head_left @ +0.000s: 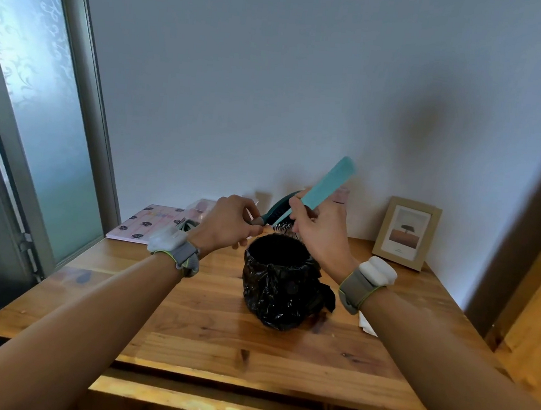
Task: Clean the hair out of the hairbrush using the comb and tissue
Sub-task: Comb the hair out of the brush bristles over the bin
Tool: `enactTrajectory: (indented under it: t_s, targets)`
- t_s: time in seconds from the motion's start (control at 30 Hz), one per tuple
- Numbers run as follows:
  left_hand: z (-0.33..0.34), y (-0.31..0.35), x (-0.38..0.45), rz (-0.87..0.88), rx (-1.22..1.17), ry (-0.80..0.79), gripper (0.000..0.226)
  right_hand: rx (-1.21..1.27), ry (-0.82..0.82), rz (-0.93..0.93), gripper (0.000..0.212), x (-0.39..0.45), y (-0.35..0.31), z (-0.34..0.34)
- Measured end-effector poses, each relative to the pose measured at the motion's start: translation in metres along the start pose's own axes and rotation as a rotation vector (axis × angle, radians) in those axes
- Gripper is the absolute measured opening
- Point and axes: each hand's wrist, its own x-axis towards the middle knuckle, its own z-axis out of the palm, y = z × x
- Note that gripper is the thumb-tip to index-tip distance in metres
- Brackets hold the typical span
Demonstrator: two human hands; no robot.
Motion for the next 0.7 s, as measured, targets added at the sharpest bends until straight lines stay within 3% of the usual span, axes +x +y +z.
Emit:
enactTrajectory:
  t_s: [0.13, 0.33, 0.43, 0.57, 0.7]
  targets:
    - [0.003, 0.003, 0.000, 0.012, -0.030, -0.013, 0.019, -0.101, -0.161, -0.013, 0.011, -0.004, 0.007, 0.007]
    - [0.003, 0.003, 0.001, 0.026, -0.018, -0.033, 0.030, -0.203, -0.391, 0.041, 0.021, -0.009, 0.013, 0.001]
    - [0.002, 0.001, 0.000, 0.004, -0.031, -0.029, 0.024, -0.203, -0.298, 0.050, 0.029, -0.006, 0.012, -0.007]
    - [-0.002, -0.002, -0.004, -0.005, -0.034, -0.016, 0.019, -0.019, -0.029, 0.093, 0.042, 0.001, 0.006, -0.018]
    - [-0.007, -0.004, -0.006, -0.002, -0.026, -0.012, 0.018, 0.086, 0.224, 0.070, 0.037, 0.010, 0.002, -0.022]
